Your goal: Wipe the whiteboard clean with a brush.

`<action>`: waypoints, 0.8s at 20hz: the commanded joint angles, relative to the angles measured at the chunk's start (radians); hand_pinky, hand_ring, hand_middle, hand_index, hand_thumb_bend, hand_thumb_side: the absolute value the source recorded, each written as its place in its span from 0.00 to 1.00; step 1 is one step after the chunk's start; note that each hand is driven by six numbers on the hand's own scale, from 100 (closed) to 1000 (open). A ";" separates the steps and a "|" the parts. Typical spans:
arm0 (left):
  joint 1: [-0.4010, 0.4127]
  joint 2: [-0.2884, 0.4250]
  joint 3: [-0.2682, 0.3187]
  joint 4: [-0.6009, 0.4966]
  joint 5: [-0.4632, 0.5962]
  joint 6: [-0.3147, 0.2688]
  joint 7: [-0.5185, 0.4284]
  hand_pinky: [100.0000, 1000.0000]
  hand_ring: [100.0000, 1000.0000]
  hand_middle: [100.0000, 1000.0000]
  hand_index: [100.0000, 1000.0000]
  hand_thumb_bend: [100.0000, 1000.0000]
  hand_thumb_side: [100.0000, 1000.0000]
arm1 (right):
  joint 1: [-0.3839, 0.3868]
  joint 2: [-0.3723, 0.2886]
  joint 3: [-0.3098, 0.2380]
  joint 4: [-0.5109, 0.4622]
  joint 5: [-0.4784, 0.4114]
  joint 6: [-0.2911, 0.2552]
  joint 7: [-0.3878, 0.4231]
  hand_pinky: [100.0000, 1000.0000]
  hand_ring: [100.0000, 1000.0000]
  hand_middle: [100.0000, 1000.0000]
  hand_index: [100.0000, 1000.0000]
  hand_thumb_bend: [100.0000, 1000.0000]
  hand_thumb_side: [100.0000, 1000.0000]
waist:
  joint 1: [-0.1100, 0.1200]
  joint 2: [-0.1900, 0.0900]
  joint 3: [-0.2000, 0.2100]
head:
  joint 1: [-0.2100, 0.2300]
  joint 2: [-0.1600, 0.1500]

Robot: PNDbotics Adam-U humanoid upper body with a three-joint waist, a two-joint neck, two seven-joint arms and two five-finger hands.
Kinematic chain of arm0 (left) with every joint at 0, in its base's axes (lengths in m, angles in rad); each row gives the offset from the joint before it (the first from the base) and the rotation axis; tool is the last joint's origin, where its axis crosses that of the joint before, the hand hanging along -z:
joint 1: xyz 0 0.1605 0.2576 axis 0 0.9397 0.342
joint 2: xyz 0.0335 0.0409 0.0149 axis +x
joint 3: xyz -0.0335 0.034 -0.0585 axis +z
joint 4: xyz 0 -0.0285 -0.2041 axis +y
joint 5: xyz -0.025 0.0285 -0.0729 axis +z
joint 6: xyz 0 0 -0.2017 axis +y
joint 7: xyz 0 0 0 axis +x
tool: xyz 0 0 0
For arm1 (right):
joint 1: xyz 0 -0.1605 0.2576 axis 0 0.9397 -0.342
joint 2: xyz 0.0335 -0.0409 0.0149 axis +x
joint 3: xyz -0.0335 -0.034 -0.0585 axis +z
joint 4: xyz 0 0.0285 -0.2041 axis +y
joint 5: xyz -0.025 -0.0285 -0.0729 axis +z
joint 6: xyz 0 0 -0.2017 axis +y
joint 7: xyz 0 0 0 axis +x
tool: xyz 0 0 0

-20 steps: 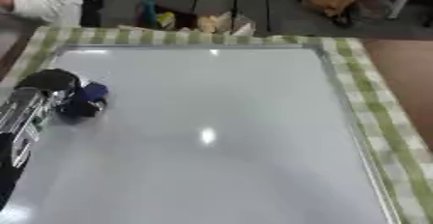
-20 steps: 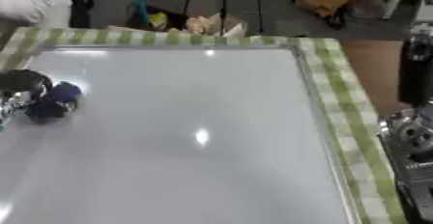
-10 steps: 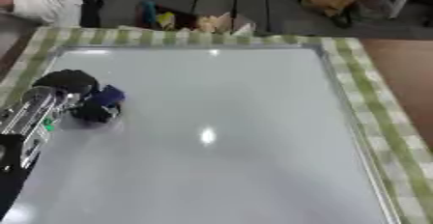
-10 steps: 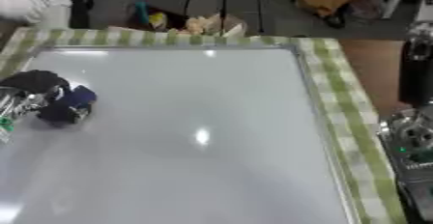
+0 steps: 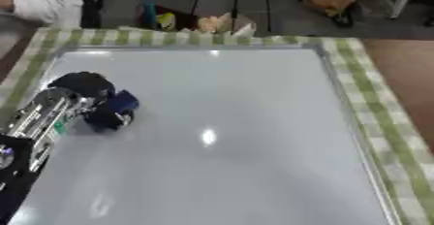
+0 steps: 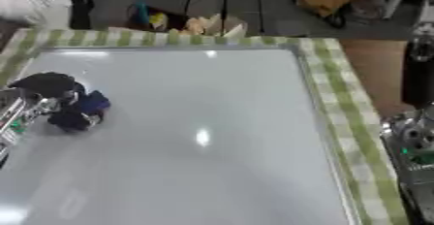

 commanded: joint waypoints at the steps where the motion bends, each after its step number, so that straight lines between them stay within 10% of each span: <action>1: -0.007 0.013 -0.018 -0.015 0.008 -0.009 -0.004 0.06 0.36 0.31 0.59 0.00 0.75 | -0.010 -0.014 -0.004 -0.013 -0.008 0.001 -0.001 0.81 0.88 0.68 0.81 0.00 1.00 | 0.001 -0.019 -0.001 | 0.003 -0.012; 16: -0.020 0.001 0.055 0.111 -0.098 0.062 0.037 0.04 0.35 0.30 0.59 0.00 0.73 | -0.011 -0.015 -0.005 -0.013 -0.008 -0.001 -0.002 0.81 0.88 0.68 0.81 0.00 1.00 | -0.001 -0.020 0.000 | 0.003 -0.011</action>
